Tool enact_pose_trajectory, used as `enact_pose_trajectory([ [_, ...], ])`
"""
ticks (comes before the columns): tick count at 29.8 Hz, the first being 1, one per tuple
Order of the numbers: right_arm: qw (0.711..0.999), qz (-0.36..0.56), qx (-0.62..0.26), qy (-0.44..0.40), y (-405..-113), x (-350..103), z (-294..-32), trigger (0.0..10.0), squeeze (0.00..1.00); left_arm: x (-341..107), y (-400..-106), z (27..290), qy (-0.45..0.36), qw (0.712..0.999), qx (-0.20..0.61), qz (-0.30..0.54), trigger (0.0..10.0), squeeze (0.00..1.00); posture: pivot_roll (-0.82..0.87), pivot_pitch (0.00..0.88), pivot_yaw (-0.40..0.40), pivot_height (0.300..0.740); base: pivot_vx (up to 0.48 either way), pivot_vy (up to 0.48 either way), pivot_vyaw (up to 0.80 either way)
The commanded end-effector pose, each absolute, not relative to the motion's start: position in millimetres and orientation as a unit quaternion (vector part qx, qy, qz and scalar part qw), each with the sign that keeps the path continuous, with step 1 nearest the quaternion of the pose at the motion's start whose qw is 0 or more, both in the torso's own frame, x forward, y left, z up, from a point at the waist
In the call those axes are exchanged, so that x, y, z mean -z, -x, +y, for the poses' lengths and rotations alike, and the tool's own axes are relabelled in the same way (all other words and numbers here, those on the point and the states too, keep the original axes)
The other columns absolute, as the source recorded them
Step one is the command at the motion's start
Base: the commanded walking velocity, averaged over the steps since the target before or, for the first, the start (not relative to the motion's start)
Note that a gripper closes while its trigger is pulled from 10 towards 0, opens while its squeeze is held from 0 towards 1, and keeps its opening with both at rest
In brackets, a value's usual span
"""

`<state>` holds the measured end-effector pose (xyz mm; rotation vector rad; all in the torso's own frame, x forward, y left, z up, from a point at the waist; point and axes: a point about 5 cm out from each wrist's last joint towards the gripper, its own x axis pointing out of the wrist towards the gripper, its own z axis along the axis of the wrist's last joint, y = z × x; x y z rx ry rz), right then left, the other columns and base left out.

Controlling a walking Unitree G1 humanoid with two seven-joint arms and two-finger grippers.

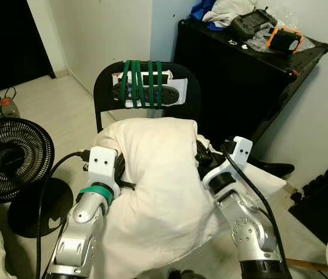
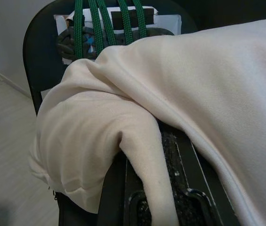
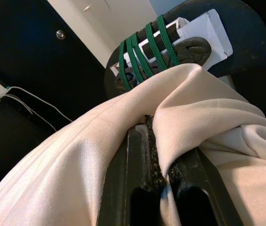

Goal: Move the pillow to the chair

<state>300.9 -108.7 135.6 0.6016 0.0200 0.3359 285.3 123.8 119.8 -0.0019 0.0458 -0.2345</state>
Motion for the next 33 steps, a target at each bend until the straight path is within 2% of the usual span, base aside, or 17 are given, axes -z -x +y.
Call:
enact_pose_trajectory([
  [1,0.929,0.01,-0.2,-0.312,-294.2,-134.8,-88.3,10.0,0.0,-126.3,-286.2,107.8,-0.004,0.989,0.151,0.0,10.0,0.0,0.02,0.037,0.036,0.671,0.0,0.0,0.0],
  [14,0.929,0.009,-0.198,-0.313,-294.1,-133.8,-87.8,10.0,0.0,-126.8,-287.5,104.4,-0.007,0.988,0.157,-0.005,10.0,0.0,0.02,0.034,0.043,0.617,0.0,0.0,0.0],
  [26,0.931,0.012,-0.188,-0.313,-293.7,-130.1,-88.8,10.0,0.0,-129.3,-288.8,101.5,-0.013,0.987,0.16,-0.012,10.0,0.0,0.03,0.036,0.052,0.617,0.0,0.0,0.0],
  [33,0.944,0.048,-0.164,-0.281,-317.4,-112.7,-92.6,10.0,0.0,-125.5,-310.0,111.3,-0.066,0.991,0.112,-0.008,10.0,0.0,0.04,0.101,0.057,0.617,0.0,0.0,0.0],
])
